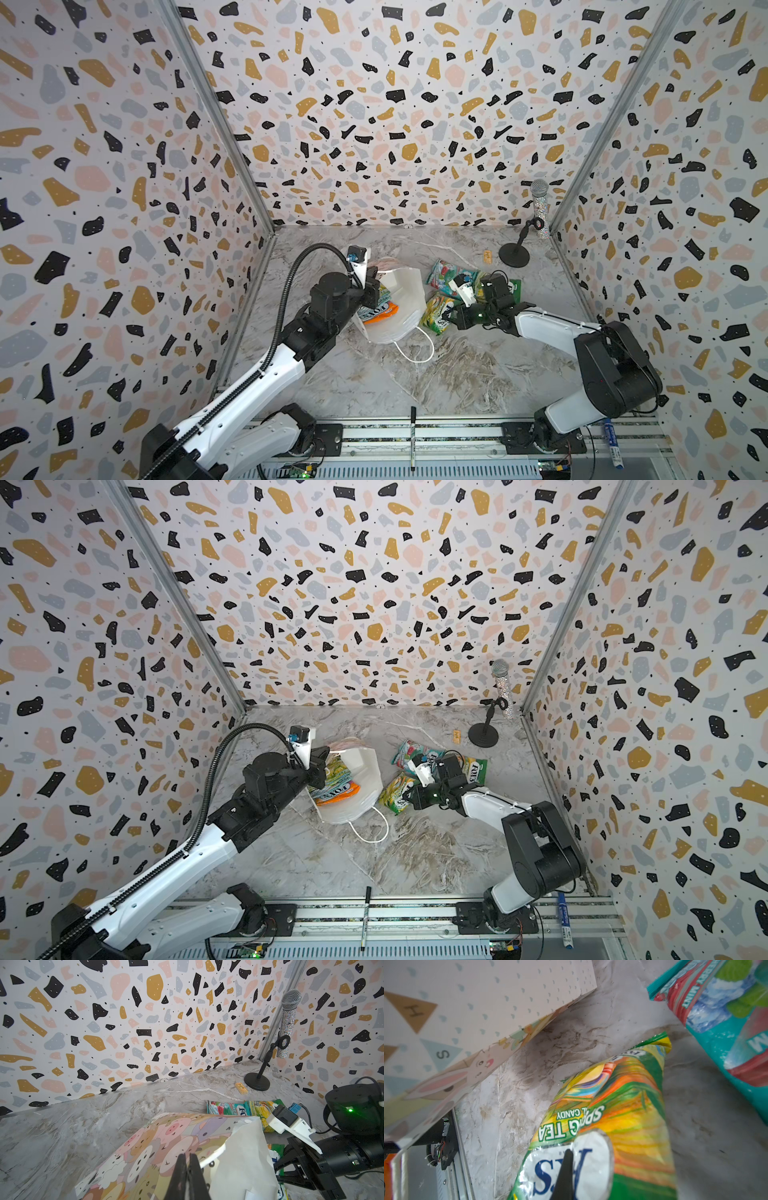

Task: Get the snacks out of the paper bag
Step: 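Open the right gripper to drop the green packet on the table, then move the right gripper back into the bag opening toward the stacked packets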

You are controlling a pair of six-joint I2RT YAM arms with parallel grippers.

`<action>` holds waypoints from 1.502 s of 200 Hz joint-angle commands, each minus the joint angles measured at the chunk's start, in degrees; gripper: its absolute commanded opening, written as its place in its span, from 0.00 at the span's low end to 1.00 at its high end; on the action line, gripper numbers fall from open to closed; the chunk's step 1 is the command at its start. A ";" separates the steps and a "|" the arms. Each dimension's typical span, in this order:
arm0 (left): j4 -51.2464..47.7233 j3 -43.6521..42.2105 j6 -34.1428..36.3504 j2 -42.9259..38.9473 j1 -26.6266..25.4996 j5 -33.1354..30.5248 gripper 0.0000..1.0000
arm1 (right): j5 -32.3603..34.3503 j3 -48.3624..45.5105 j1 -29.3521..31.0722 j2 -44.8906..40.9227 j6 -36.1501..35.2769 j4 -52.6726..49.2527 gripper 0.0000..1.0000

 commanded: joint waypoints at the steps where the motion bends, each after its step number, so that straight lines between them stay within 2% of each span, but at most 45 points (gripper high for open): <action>1: 1.54 -0.31 0.34 -1.03 -0.19 -0.78 0.00 | 1.58 2.50 -0.14 0.10 -2.63 -2.08 0.00; 70: 1.36 -0.22 0.55 -0.88 -0.26 -1.34 0.00 | 8.93 6.03 -0.72 5.69 -5.76 -7.81 0.03; 135: 1.18 -0.22 0.86 -0.98 -0.26 -1.56 0.00 | 12.11 8.19 -0.80 8.39 -6.10 -8.86 0.21; 175: 1.15 -0.22 1.04 -1.01 -0.30 -1.40 0.00 | 16.20 8.51 -0.79 8.14 -5.51 -9.33 0.44; 204: 1.25 -0.24 1.07 -1.16 -0.26 -1.37 0.00 | 20.69 6.89 -0.83 4.70 -3.57 -8.09 0.55; 243: 1.31 -0.22 1.12 -1.25 -0.27 -1.14 0.00 | 24.06 2.42 -0.79 -3.04 0.18 -5.03 0.59; 300: 1.33 -0.26 0.86 -1.23 -0.26 -0.78 0.00 | 15.49 -2.76 -0.72 -16.63 5.47 -1.81 0.60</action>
